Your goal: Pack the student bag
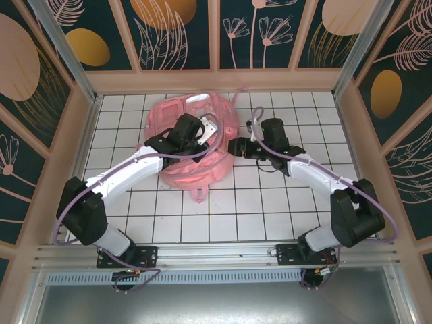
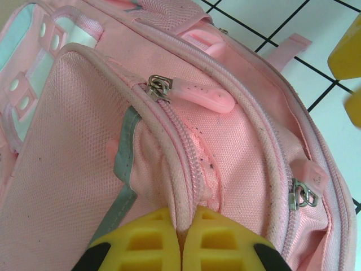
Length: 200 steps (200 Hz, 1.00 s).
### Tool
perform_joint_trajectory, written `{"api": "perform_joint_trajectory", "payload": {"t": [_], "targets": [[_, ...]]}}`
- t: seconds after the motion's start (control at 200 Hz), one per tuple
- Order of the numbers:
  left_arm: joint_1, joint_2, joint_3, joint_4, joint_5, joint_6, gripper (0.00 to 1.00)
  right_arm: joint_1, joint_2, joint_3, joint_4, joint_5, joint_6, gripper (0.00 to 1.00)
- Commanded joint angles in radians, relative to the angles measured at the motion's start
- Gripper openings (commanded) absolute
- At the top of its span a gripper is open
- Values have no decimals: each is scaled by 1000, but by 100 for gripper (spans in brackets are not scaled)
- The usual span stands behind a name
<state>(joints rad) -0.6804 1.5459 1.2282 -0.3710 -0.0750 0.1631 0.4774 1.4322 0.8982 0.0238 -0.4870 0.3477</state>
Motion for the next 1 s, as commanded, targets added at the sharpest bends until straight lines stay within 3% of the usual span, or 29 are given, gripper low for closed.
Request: {"api": "perform_joint_trajectory", "payload": {"t": [0.0, 0.08, 0.275, 0.691, 0.856, 0.996], "targets": [[0, -17, 33, 86, 14, -13, 0, 19, -23, 5, 2, -27, -368, 63], [0, -18, 33, 84, 3, -17, 0, 37, -3, 24, -3, -70, -462, 63], [1, -33, 26, 81, 5, -17, 0, 59, 44, 69, -34, -97, -622, 52], [0, -39, 22, 80, 0, -7, 0, 84, 114, 122, -80, -145, -709, 45], [0, -40, 21, 81, 6, -6, 0, 88, 137, 139, -71, -126, -710, 34], [1, -40, 21, 80, 3, -7, 0, 86, 142, 142, -66, -93, -710, 18]]}}
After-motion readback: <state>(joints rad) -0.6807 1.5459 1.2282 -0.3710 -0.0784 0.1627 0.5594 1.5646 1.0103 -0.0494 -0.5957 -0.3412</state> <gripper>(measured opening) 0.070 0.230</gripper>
